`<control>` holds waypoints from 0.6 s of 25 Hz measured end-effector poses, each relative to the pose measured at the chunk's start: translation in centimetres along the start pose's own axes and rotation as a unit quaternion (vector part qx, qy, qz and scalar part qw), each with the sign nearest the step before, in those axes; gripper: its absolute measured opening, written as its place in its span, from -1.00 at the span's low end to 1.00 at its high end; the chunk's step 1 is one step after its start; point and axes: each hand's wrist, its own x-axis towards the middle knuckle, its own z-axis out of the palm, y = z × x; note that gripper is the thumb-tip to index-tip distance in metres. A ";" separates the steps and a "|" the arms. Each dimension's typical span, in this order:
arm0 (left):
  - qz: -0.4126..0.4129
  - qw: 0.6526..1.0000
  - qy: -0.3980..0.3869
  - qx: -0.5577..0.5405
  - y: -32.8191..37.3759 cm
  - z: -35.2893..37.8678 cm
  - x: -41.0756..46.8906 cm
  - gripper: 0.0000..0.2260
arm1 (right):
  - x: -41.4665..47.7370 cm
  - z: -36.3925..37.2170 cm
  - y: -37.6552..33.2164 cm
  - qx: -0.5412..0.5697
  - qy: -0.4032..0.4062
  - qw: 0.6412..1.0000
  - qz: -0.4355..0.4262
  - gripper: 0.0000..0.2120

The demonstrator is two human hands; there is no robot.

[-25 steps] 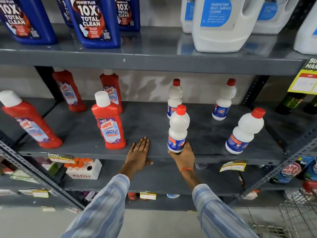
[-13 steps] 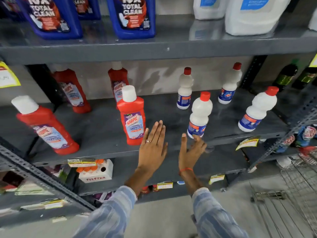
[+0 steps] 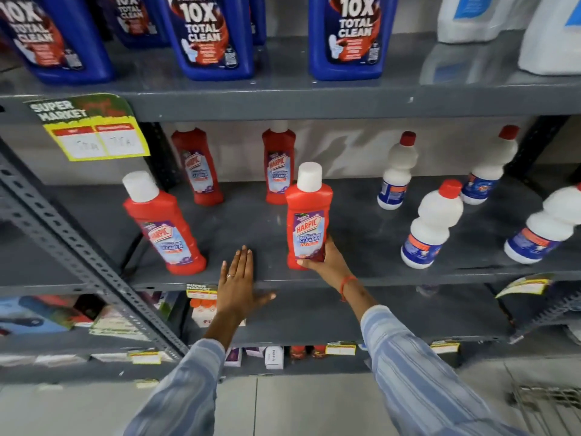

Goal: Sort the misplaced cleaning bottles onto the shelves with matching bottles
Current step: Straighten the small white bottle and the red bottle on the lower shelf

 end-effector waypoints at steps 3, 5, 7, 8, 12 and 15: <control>-0.024 0.999 -0.022 0.037 -1.6 0.4 0.0 -0.05 | 0.6 1.9 -0.3 -0.009 -0.009 1.000 0.006 -0.29; -0.025 0.998 -0.019 0.046 -1.6 0.6 0.1 -0.12 | 0.7 3.4 -0.9 -0.009 -0.014 1.000 -0.001 -0.30; -0.022 0.999 -0.017 0.041 -1.5 0.6 0.1 -0.17 | 0.7 5.1 -1.7 -0.001 -0.014 1.000 -0.010 -0.32; -0.020 0.999 -0.018 0.039 -1.5 0.5 0.1 -0.18 | 0.6 5.8 -2.0 0.002 -0.013 1.000 -0.010 -0.34; -0.019 0.999 -0.019 0.038 -1.6 0.5 0.2 -0.19 | 0.4 7.7 -2.4 0.002 -0.004 1.000 -0.009 -0.35; -0.022 0.999 -0.022 0.042 -1.6 0.7 0.2 -0.19 | 0.3 7.8 -2.5 -0.004 0.002 1.000 -0.009 -0.36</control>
